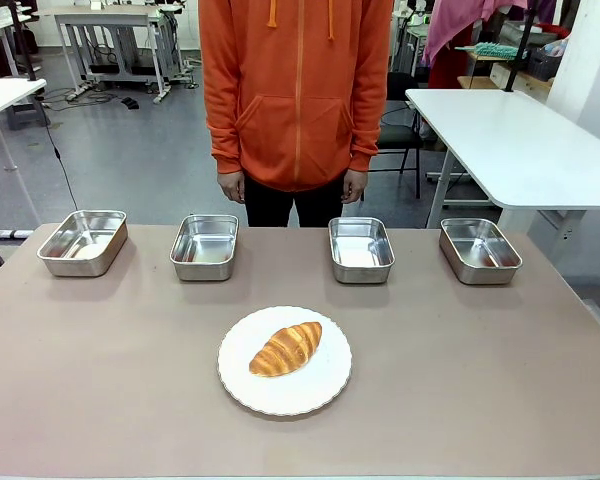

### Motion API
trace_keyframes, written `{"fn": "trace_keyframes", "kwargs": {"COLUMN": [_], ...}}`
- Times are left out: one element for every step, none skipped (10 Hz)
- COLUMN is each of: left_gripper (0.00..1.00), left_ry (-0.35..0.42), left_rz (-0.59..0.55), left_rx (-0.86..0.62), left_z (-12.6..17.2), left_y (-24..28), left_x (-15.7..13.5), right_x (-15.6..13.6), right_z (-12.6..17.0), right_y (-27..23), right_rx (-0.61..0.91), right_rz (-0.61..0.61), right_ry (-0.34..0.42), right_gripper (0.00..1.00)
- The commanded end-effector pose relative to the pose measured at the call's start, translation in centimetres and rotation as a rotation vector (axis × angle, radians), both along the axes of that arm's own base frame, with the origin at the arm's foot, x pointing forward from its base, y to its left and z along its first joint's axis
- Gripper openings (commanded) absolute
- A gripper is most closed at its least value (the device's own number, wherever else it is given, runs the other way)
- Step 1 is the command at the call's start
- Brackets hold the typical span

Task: Place the bread in the container.
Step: Place the Butter Roll into the Airtight Container indicated by the human.

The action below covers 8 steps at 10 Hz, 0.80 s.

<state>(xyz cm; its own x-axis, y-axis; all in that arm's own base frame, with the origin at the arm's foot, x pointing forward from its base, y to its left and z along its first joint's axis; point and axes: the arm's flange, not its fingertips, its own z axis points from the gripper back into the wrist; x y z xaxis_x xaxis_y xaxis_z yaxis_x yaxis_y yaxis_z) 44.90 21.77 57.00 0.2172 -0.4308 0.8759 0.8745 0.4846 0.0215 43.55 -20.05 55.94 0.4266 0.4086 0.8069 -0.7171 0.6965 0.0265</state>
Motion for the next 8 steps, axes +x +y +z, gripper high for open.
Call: {"fn": "trace_keyframes", "kwargs": {"left_gripper": [1.0,1.0,1.0,1.0,1.0,1.0,1.0,1.0], "left_ry": [-0.006,-0.006,-0.006,-0.006,-0.006,-0.006,-0.006,-0.006], "left_rz": [-0.012,-0.012,-0.012,-0.012,-0.012,-0.012,-0.012,-0.012], "left_rx": [-0.004,-0.004,-0.004,-0.004,-0.004,-0.004,-0.004,-0.004], "left_z": [0.07,0.07,0.07,0.07,0.07,0.07,0.07,0.07], "left_y": [0.1,0.1,0.1,0.1,0.1,0.1,0.1,0.1], "left_x": [-0.13,-0.13,-0.13,-0.13,-0.13,-0.13,-0.13,-0.13], "right_x": [0.21,0.21,0.21,0.21,0.21,0.21,0.21,0.21], "right_z": [-0.08,-0.08,-0.08,-0.08,-0.08,-0.08,-0.08,-0.08], "right_y": [0.05,0.05,0.05,0.05,0.05,0.05,0.05,0.05], "right_rx": [0.015,0.015,0.015,0.015,0.015,0.015,0.015,0.015], "right_rz": [0.012,0.012,0.012,0.012,0.012,0.012,0.012,0.012], "right_ry": [-0.025,-0.025,-0.025,-0.025,-0.025,-0.025,-0.025,-0.025], "right_gripper": [1.0,1.0,1.0,1.0,1.0,1.0,1.0,1.0]}}
